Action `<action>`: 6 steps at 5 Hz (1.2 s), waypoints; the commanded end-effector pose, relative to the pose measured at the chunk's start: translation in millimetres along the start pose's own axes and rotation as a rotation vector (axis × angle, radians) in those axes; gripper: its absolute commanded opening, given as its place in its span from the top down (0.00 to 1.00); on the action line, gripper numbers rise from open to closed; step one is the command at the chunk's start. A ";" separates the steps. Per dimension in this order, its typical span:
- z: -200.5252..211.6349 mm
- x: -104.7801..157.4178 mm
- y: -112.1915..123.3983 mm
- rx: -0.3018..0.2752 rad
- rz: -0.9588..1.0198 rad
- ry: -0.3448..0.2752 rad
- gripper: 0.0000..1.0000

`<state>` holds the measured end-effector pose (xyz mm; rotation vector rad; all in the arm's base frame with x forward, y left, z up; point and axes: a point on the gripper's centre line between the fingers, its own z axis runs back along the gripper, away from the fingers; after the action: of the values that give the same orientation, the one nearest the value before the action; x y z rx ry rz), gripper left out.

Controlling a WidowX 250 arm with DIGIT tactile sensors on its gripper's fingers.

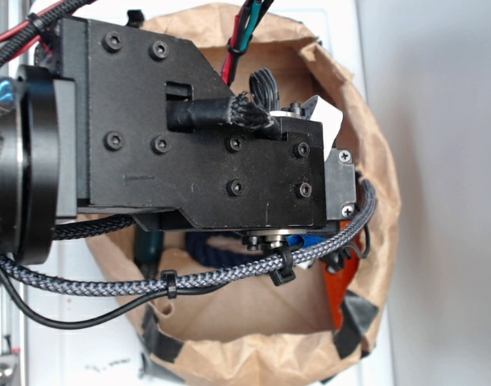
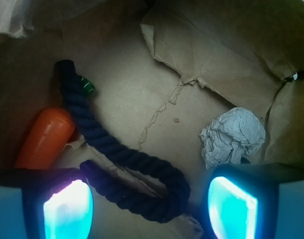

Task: Grab the carrot.

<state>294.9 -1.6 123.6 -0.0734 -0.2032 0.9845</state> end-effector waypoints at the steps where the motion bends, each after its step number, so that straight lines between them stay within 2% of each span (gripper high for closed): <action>1: 13.9 -15.1 27.0 -0.149 0.013 0.046 0.00; 2: -12.1 -30.4 17.3 -0.171 0.138 0.096 0.00; 3: -24.2 -41.1 -1.3 -0.151 0.239 0.074 0.00; 4: -28.9 -31.5 -19.3 -0.143 0.330 0.084 0.00; 5: -33.7 -17.0 -33.5 -0.162 0.457 0.094 0.00; 6: -32.1 -14.2 -42.9 -0.257 0.573 0.005 0.00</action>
<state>327.5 -33.6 76.8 -0.3222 -0.2644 1.5465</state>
